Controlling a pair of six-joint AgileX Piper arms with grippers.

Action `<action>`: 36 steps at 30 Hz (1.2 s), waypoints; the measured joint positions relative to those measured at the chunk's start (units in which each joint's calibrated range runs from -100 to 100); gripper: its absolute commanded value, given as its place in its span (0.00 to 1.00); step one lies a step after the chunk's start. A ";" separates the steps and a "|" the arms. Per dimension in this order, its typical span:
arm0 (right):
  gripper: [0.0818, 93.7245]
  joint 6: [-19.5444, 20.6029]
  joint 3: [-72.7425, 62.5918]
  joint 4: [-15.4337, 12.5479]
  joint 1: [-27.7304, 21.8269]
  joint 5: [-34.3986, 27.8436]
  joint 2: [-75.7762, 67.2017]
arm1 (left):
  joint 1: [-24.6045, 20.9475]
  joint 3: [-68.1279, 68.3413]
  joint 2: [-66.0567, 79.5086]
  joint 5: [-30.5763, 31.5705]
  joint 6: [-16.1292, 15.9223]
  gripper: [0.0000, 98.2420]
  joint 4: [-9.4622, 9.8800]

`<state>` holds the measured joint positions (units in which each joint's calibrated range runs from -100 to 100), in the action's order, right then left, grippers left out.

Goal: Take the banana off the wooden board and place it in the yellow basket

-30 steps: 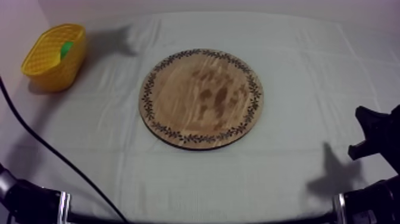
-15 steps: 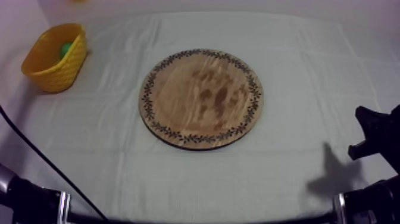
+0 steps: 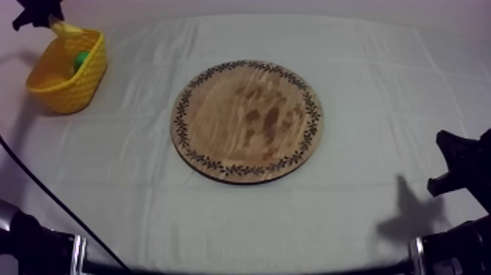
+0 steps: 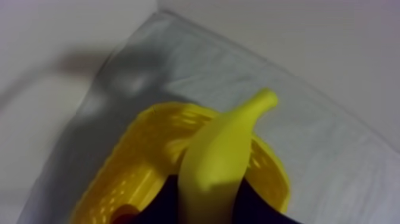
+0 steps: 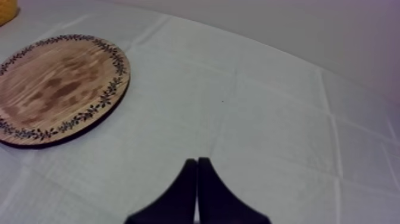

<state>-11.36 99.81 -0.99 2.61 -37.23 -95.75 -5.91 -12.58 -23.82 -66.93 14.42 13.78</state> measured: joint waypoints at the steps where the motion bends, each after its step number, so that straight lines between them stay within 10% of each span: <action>1: 0.00 0.00 0.00 0.00 0.00 0.00 0.00 | -0.28 0.57 0.09 -0.17 0.11 0.26 0.00; 12: 0.00 0.00 0.00 0.00 0.00 0.00 0.00 | -2.29 5.71 4.76 -1.11 -0.94 0.59 -2.08; 36: 0.00 0.00 0.00 0.00 0.00 -0.08 0.00 | 1.30 41.56 45.05 19.35 -0.50 0.37 -2.07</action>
<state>-11.36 99.81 -0.99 2.61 -37.31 -95.75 -4.61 28.98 21.23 -47.57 13.92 11.71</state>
